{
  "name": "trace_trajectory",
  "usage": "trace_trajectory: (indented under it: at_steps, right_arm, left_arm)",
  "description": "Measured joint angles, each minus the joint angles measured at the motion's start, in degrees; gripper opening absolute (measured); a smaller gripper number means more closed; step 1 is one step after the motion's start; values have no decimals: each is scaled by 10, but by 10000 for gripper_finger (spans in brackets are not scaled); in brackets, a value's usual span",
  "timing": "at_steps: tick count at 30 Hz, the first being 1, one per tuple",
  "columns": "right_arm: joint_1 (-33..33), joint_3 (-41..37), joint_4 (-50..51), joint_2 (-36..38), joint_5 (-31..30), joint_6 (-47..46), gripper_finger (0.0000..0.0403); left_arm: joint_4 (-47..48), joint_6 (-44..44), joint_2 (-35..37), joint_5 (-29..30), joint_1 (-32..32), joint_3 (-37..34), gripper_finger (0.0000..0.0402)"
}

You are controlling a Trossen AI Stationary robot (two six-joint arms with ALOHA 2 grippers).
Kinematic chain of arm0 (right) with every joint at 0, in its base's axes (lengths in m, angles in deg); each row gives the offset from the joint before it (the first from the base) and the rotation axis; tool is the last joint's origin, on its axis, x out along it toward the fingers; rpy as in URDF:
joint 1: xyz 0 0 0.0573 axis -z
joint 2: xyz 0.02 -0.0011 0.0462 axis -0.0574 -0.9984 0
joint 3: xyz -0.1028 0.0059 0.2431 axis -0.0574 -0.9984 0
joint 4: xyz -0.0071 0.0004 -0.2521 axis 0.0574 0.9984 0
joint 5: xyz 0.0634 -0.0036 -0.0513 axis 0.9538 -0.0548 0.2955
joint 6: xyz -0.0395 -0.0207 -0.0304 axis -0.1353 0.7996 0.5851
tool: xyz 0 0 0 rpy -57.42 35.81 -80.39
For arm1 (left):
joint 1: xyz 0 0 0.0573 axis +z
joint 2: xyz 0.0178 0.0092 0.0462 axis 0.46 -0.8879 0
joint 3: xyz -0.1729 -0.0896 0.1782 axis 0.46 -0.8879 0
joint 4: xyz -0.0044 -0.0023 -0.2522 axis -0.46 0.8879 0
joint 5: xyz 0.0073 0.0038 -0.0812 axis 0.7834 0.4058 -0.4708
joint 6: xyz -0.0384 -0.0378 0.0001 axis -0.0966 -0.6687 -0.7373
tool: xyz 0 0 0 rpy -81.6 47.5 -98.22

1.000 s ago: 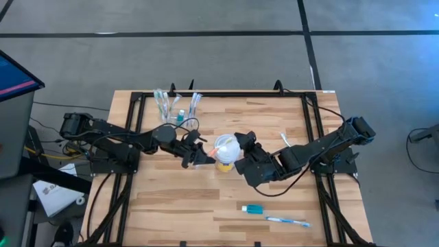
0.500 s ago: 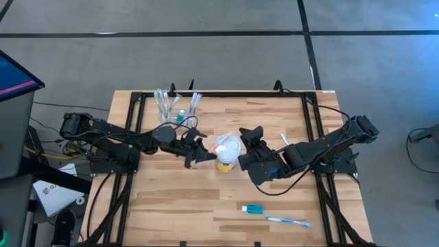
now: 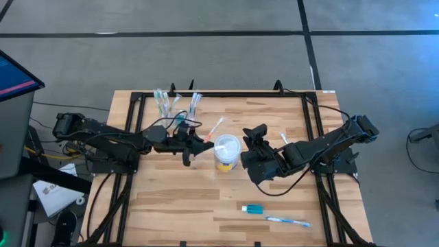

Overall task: Pick & Place toothbrushing station
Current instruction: Put the orange toothbrush into the transparent organizer

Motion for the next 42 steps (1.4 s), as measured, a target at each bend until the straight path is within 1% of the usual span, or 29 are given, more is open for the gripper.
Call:
trace_trajectory:
  at_steps: [4, 8, 10, 13, 16, 19, 23, 25, 27, 29, 32, 36, 42]
  right_arm:
    - [6, 0, 0, 0, 28, -25, 179]
    - [15, 0, -4, 4, 96, -74, 178]
    - [24, 0, -20, 10, 149, -106, 178]
    - [42, 0, -53, 28, 242, -146, 177]
    - [60, 0, -95, 48, 317, -171, 173]
    - [73, -7, -162, 69, 390, -176, 169]
    - [86, -29, -251, 93, 505, -176, 164]
    - [92, -43, -290, 105, 542, -179, 162]
    - [98, -57, -326, 114, 561, -181, 162]
    - [104, -64, -344, 116, 564, -181, 162]
    - [110, -64, -360, 115, 565, -183, 161]
    - [123, -64, -384, 106, 592, -188, 158]
    - [142, -64, -408, 104, 607, -197, 157]
  left_arm:
    - [15, 45, 18, 60, -14, 0, 8]
    - [17, 84, 24, 103, -27, 0, 8]
    - [22, 106, 24, 121, -34, 0, 8]
    - [19, 127, 24, 134, -40, 0, 8]
    - [19, 143, 24, 146, -46, 0, 8]
    - [19, 158, 23, 151, -52, 0, 8]
    - [18, 176, 23, 164, -64, 0, 8]
    - [16, 186, 23, 166, -71, 0, 8]
    - [9, 196, 23, 167, -77, 0, 8]
    - [8, 204, 23, 173, -82, 0, 8]
    - [7, 216, 23, 175, -86, 0, 8]
    - [5, 221, 23, 175, -91, 0, 8]
    - [-2, 233, 23, 175, -95, 0, 8]
